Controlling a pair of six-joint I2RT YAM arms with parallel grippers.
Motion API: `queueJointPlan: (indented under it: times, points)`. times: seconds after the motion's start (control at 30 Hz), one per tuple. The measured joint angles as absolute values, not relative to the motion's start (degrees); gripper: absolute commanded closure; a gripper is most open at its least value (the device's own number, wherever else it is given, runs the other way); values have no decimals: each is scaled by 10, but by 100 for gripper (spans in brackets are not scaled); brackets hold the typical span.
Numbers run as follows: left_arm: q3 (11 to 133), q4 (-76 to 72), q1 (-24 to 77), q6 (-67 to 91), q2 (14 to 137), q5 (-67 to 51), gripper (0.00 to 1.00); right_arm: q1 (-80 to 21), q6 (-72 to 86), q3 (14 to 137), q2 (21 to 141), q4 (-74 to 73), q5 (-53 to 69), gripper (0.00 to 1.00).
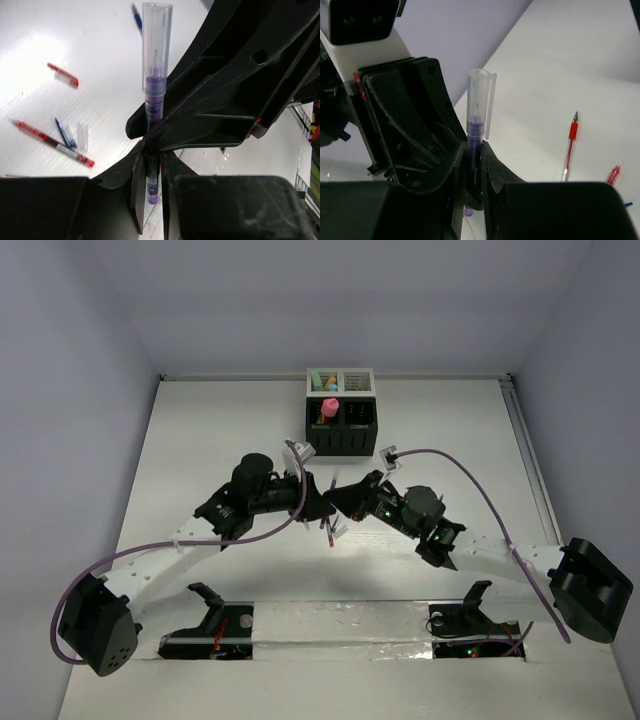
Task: Sort the stationery into containers
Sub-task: Place the pen in the storage box.
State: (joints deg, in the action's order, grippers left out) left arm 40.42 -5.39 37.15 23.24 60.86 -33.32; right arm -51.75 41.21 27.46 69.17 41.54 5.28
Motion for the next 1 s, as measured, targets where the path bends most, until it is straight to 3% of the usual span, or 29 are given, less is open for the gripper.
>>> queueJointPlan:
  times: [0.17,0.2,0.3,0.4,0.6,1.0]
  points:
    - [404,-98,364,245,591,-333,100,-518,404,313,685,385,37,100]
    - [404,-103,361,246,587,-331,100,-518,402,322,688,382,36,78]
    - [401,-114,351,248,575,-321,100,-518,395,344,690,363,25,42]
    - [390,-130,339,252,566,-307,100,-517,387,344,670,327,-5,33]
    - [378,-350,314,283,561,-223,100,-562,365,327,614,107,101,24]
    - [306,-469,315,306,563,-256,100,-386,271,394,541,-14,203,24]
